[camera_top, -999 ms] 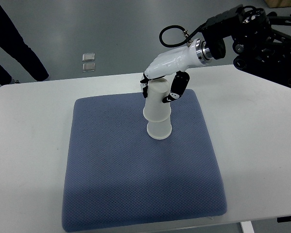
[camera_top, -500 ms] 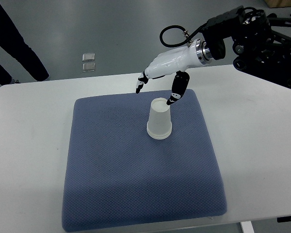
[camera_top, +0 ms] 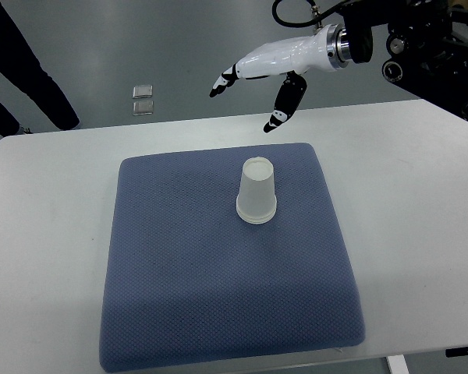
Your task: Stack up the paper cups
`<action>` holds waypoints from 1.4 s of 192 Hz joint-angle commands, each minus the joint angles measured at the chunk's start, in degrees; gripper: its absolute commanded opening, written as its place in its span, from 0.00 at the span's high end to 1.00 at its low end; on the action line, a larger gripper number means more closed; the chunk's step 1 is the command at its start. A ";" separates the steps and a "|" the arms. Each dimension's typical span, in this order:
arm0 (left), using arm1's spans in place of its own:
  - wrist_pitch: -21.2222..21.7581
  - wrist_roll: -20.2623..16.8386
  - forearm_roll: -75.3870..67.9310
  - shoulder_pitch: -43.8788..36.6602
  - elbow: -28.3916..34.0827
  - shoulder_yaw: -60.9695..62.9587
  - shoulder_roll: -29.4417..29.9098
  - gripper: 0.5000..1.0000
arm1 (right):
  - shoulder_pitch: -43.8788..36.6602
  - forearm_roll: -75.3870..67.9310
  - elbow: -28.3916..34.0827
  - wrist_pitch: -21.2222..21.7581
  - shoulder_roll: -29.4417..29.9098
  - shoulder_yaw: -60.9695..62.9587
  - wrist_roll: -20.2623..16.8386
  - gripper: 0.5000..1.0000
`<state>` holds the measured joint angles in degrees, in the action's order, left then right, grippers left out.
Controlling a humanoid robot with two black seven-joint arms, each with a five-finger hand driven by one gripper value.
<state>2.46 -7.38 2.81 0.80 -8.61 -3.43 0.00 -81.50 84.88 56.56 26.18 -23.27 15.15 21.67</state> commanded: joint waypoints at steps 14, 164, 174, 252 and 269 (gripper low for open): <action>0.00 0.00 0.00 0.00 0.00 0.01 0.00 0.00 | 0.64 -14.38 -7.86 -2.54 0.68 3.92 -0.23 0.20; 0.00 0.00 0.00 0.00 0.00 0.00 0.00 0.00 | 17.95 -84.17 -30.46 -13.08 9.38 4.54 -2.77 0.20; 0.00 0.00 0.00 0.00 0.00 0.01 0.00 0.00 | 18.92 -88.30 -30.37 -15.02 9.47 4.45 -3.48 0.20; 0.00 0.00 0.00 0.00 0.00 0.01 0.00 0.00 | 23.58 -98.68 -30.37 -17.13 15.62 4.89 -3.92 0.19; 0.00 0.00 0.00 0.00 0.00 0.01 0.00 0.00 | 24.54 -98.77 -30.46 -16.78 15.62 4.89 -3.31 0.17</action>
<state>2.46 -7.38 2.81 0.79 -8.61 -3.44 0.00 -58.14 -13.67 26.22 9.08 -7.80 19.97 17.55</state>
